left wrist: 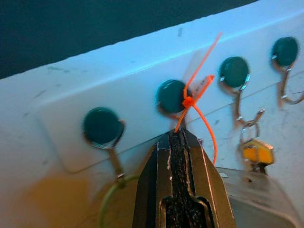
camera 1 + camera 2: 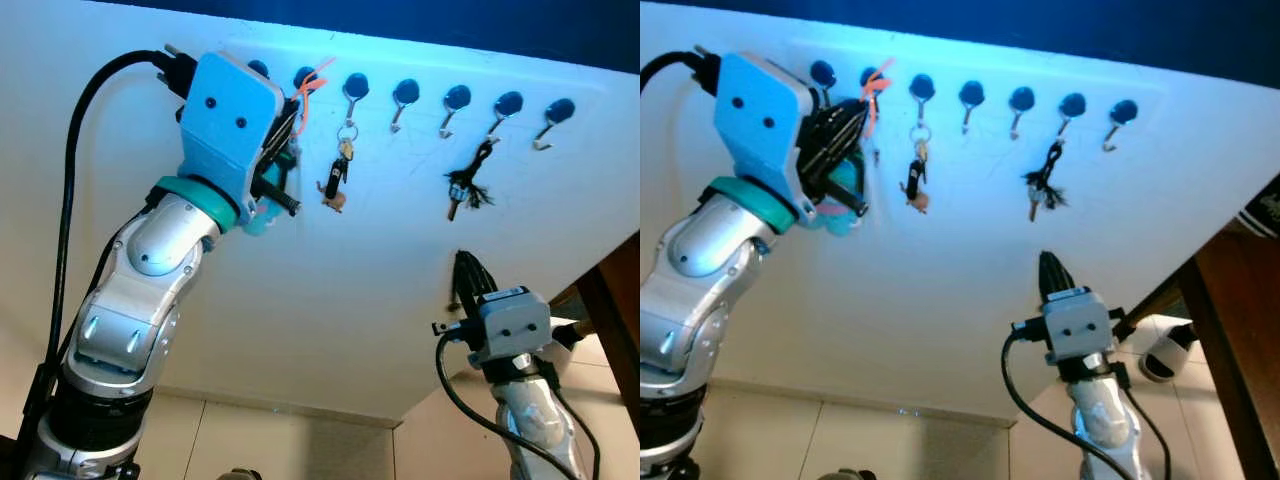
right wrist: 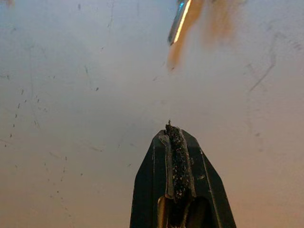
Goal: Hang keys on a hook
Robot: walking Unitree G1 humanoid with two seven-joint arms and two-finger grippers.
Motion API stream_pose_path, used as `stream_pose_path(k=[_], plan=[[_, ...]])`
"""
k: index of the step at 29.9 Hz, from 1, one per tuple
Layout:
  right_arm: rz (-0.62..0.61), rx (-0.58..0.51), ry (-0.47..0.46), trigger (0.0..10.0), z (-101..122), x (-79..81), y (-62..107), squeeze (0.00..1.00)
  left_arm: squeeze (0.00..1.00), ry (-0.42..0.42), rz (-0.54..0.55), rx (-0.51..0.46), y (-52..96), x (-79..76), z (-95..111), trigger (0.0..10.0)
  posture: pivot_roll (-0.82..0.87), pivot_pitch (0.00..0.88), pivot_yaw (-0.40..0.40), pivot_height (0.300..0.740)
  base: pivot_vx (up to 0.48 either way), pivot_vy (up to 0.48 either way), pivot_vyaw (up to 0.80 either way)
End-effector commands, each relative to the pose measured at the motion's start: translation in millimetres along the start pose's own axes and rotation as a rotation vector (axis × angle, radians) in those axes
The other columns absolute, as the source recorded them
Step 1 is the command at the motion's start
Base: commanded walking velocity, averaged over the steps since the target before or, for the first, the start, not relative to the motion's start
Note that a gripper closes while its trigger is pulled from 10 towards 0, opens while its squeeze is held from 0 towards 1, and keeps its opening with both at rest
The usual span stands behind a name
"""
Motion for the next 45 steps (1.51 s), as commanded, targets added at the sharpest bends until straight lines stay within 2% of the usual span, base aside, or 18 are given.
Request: stream_pose_path(k=[1, 4, 5, 6, 7, 8, 10, 18, 26, 30, 34, 37, 38, 40, 43, 45], plan=[[-0.002, 0.014, -0.004, 10.0, -4, 0.0, 3.8, 0.00, 0.00, -0.015, -0.020, -0.104, -0.5, -3.8, 21, 10.0, 0.04, 0.000, 0.034, 0.740, 0.000, 0.000, 0.00], [0.000, 0.018, -0.004, 10.0, -6, -0.3, 4.6, 0.00, 0.00, -0.027, -0.025, -0.110, -0.6, -4.5, 22, 10.0, 0.04, 0.000, 0.033, 0.740, 0.000, 0.000, 0.00], [0.001, 0.020, -0.003, 10.0, -7, -0.5, 4.9, 0.00, 0.00, -0.110, -0.029, -0.103, -1.3, -4.7, 20, 10.0, 0.04, 0.000, 0.033, 0.740, 0.000, 0.000, 0.00], [0.001, 0.021, -0.003, 10.0, -7, -0.6, 5.2, 0.00, 0.00, -0.241, -0.037, -0.105, -2.0, -5.9, 18, 10.0, 0.04, 0.000, 0.033, 0.740, 0.000, 0.000, 0.00], [0.001, 0.021, -0.003, 10.0, -7, -0.6, 5.2, 0.00, 0.00, -0.241, -0.037, -0.105, -2.0, -5.9, 18, 10.0, 0.04, 0.000, 0.033, 0.740, 0.000, 0.000, 0.00], [0.001, 0.022, -0.003, 10.0, -8, -0.7, 5.3, 0.00, 0.00, -0.334, -0.046, -0.111, -2.4, -7.2, 17, 10.0, 0.04, 0.000, 0.033, 0.740, 0.000, 0.000, 0.00], [0.002, 0.023, -0.005, 10.0, -8, 0.1, 5.5, 0.00, 0.00, -0.444, -0.075, -0.123, -3.0, -10.4, 16, 10.0, 0.04, 0.000, 0.034, 0.740, 0.000, 0.000, 0.00], [-0.001, 0.021, -0.005, 10.0, -7, 0.7, 6.2, 0.00, 0.00, -0.559, -0.149, -0.116, 2.0, -21.9, 2, 10.0, 0.03, 0.000, 0.033, 0.740, 0.000, 0.000, 0.00], [0.010, 0.019, 0.001, 10.0, -4, 0.2, 5.5, 0.00, 0.00, -0.572, -0.146, -0.111, -3.0, -24.6, -1, 10.0, 0.03, 0.000, 0.019, 0.740, 0.000, 0.000, 0.00], [0.014, 0.018, 0.006, 10.0, -3, -1.3, 5.8, 0.00, 0.00, -0.608, -0.149, -0.100, -4.9, -26.9, -7, 10.0, 0.03, 0.000, 0.023, 0.740, 0.000, 0.000, 0.00], [0.011, 0.014, 0.001, 10.0, -2, 1.2, 4.4, 0.00, 0.00, -0.696, -0.173, -0.144, -4.9, -31.1, -6, 10.0, 0.03, 0.000, 0.040, 0.740, 0.000, 0.000, 0.00], [0.009, 0.013, -0.001, 10.0, -2, 1.9, 4.5, 0.00, 0.00, -0.716, -0.173, -0.155, -4.5, -30.8, -6, 10.0, 0.03, 0.000, 0.041, 0.740, 0.000, 0.000, 0.00], [0.005, 0.012, -0.004, 10.0, -2, 3.2, 4.3, 0.00, 0.00, -0.792, -0.168, -0.200, -2.3, -30.7, -4, 10.0, 0.02, 0.000, 0.049, 0.740, 0.000, 0.000, 0.00], [0.005, 0.012, -0.004, 10.0, -2, 3.2, 4.3, 0.00, 0.00, -0.792, -0.168, -0.200, -2.3, -30.7, -4, 10.0, 0.02, 0.000, 0.049, 0.740, 0.000, 0.000, 0.00], [0.002, 0.014, -0.008, 10.0, -2, 4.7, 4.5, 0.00, 0.00, -0.897, -0.159, -0.276, 2.3, -31.4, 0, 10.0, 0.03, 0.000, 0.054, 0.740, 0.000, 0.000, 0.00], [0.001, 0.016, -0.009, 10.0, -2, 4.8, 4.4, 0.00, 0.00, -0.917, -0.149, -0.298, 2.8, -31.6, 1, 10.0, 0.03, 0.000, 0.053, 0.740, 0.000, 0.000, 0.00]])
Point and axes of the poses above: a point about 5 cm out from each wrist's last joint towards the gripper, its own y axis pointing back from the gripper into the wrist, its own z axis along the axis of the wrist's last joint, x = y × z, the point moved 2 cm from there along -y, pointing out of the wrist towards the gripper, and after that the axes turned 3 degrees about -y, right-handed, at the moved point
